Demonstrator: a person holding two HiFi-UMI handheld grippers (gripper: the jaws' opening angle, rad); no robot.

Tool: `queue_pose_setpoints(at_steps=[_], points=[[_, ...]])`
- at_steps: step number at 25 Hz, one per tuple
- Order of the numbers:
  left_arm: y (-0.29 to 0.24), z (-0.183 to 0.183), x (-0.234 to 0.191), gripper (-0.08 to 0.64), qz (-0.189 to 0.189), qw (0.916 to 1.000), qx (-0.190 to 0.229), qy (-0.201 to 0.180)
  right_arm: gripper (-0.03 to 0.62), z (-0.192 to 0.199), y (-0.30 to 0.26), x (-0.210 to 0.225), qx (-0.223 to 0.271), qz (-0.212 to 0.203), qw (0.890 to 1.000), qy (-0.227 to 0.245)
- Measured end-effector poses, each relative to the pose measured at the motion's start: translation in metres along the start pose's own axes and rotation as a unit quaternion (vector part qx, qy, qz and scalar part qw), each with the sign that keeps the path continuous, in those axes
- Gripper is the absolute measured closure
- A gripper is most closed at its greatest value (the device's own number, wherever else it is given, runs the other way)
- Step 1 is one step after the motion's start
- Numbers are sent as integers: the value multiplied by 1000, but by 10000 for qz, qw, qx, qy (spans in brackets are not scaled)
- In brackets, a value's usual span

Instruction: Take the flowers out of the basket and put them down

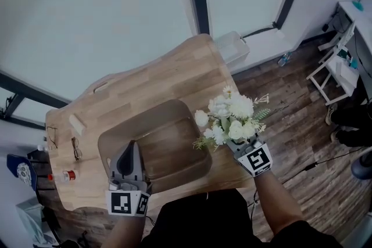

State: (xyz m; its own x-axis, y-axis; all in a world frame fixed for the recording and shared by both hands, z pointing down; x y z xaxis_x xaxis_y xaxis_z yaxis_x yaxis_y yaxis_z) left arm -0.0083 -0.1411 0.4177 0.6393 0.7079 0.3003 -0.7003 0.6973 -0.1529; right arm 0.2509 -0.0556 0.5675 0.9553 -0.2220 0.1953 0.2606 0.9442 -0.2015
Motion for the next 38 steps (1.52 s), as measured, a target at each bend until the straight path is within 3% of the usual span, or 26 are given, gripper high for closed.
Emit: queue_pose_setpoints(at_steps=[9, 15, 20, 33, 38], points=[[0, -6, 1, 555, 187, 9997, 129, -34, 348, 4, 6, -5, -149, 153, 9997, -84], [3, -8, -7, 555, 248, 9994, 237, 8, 299, -1, 10, -10, -258, 330, 9990, -157], [4, -17, -13, 555, 355, 9984, 433, 2, 290, -4, 24, -10, -195, 582, 9969, -493], [23, -15, -22, 555, 634, 9959, 619, 195, 290, -36, 65, -31, -127, 964, 9946, -376], [29, -11, -24, 555, 677, 9954, 651, 174, 290, -59, 86, -33, 169, 1268, 9906, -495]])
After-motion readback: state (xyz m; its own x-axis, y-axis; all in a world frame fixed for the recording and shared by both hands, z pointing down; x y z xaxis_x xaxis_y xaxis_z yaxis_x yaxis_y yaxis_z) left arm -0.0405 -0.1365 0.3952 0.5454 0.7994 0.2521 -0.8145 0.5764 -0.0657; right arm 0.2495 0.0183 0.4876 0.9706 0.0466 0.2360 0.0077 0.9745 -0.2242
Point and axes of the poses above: the fingertips, and each gripper's own axes: y backward along the fingers, x to its right, z out of its underside, the point moved 3 cm from there along y, backward along the fingers, and after that the axes turned 13 degrees about -y, right-handed, at the moved point
